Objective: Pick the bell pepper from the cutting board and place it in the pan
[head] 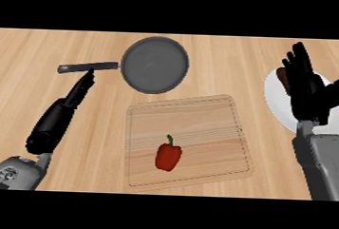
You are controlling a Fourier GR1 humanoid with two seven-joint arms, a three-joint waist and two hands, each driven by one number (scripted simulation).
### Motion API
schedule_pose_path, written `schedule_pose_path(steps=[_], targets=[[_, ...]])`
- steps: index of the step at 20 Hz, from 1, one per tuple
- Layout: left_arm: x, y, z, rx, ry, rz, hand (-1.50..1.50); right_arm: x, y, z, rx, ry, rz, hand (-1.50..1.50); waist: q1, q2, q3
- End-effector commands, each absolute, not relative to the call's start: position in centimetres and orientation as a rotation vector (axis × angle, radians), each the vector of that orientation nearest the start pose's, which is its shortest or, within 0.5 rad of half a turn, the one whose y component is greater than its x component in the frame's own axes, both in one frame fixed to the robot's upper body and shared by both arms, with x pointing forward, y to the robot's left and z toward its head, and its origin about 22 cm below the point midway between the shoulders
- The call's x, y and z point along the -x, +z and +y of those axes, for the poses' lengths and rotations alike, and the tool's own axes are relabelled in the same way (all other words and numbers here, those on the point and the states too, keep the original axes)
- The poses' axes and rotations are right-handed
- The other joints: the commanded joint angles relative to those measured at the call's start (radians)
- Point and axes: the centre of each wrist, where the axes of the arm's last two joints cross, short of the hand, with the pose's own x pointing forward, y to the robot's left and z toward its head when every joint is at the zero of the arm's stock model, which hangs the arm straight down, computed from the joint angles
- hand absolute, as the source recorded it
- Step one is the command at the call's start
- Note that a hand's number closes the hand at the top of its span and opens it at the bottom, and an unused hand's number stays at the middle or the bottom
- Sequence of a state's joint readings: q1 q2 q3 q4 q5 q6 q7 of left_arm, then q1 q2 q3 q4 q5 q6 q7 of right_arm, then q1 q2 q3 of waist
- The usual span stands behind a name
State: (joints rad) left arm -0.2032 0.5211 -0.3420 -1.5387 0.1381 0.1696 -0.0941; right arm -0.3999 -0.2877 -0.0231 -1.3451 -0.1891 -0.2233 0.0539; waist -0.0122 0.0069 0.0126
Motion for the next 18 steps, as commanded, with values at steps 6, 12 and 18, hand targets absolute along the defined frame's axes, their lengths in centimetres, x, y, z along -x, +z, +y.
schedule_pose_path(steps=[6,12,18], targets=[[-27.2,2.6,34.3,-0.511,-0.177,-1.327,0.0,-32.0,10.5,-11.1,-0.127,0.174,-1.884,-1.5,0.076,-0.008,-0.015],[-24.8,0.1,35.6,-0.508,-0.102,-1.212,0.0,-29.3,4.8,-16.6,0.468,-0.372,-1.804,1.5,-0.011,-0.023,-0.011],[-26.4,1.6,36.9,-0.515,-0.065,-1.184,0.0,-20.3,3.2,-8.4,0.425,-0.126,-1.935,-1.5,-0.01,-0.017,-0.016]])
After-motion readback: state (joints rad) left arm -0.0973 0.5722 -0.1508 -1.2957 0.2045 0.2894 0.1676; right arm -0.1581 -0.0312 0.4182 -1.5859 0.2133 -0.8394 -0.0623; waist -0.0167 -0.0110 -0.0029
